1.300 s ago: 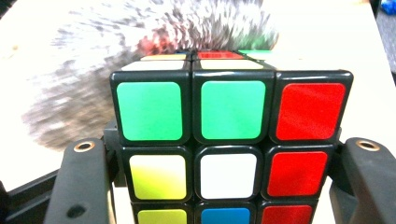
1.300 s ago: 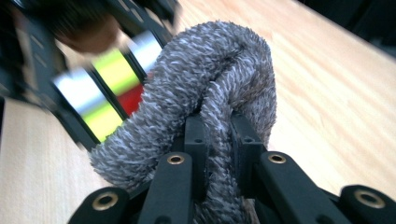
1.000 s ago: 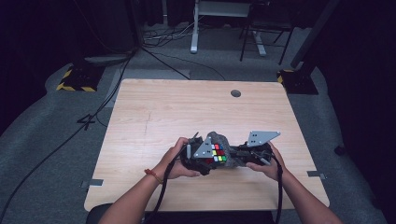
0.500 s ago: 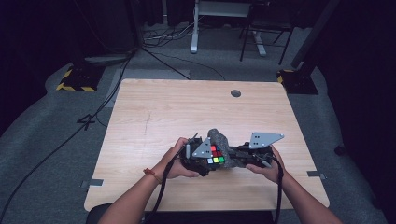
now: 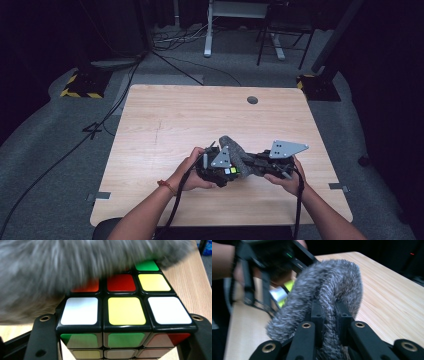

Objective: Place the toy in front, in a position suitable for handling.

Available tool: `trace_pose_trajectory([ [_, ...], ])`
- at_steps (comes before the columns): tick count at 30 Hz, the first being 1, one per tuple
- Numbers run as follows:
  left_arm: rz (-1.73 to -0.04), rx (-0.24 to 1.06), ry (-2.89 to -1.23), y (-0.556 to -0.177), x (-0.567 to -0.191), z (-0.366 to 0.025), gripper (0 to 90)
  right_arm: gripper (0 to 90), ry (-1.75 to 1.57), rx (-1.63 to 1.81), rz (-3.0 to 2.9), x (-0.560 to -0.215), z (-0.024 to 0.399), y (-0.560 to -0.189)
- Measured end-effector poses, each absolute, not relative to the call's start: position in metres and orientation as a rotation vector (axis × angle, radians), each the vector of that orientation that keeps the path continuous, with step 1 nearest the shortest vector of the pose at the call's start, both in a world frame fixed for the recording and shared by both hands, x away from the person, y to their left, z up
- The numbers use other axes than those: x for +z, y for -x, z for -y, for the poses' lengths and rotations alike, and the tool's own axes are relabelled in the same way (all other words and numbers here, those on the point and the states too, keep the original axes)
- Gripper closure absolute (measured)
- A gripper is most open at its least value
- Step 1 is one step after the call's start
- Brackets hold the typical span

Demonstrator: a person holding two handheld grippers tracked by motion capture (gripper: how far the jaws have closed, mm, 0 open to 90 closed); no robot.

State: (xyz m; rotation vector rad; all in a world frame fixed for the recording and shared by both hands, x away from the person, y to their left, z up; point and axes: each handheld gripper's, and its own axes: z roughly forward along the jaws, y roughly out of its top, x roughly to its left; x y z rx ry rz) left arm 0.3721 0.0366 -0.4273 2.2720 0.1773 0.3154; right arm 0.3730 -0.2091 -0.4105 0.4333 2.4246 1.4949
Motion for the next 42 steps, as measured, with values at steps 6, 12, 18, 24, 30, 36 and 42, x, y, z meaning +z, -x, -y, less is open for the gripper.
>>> trace_pose_trajectory([
  [6,-0.162,0.302,-2.206,-0.37,-0.421,-0.044,33.6,81.0,-0.488,1.456,-2.512,-0.424,0.21,-0.384],
  [12,-0.169,0.279,-2.224,-0.372,-0.426,-0.042,32.7,81.1,-0.455,1.524,-2.525,-0.424,0.207,-0.379],
  [18,-0.18,0.258,-2.222,-0.374,-0.426,-0.043,32.3,81.2,-0.456,1.541,-2.51,-0.423,0.207,-0.378],
  [24,-0.219,0.148,-2.162,-0.379,-0.425,-0.049,31.6,81.3,-0.463,1.594,-2.496,-0.423,0.208,-0.377],
  [30,-0.186,0.161,-2.193,-0.379,-0.423,-0.051,33.1,81.4,-0.439,1.586,-2.477,-0.419,0.206,-0.373],
  [36,-0.2,0.203,-2.236,-0.378,-0.425,-0.045,31.1,81.9,-0.456,1.555,-2.483,-0.42,0.205,-0.374],
  [42,-0.127,0.264,-2.341,-0.372,-0.433,-0.03,33.6,81.9,-0.347,1.505,-2.49,-0.416,0.196,-0.363],
])
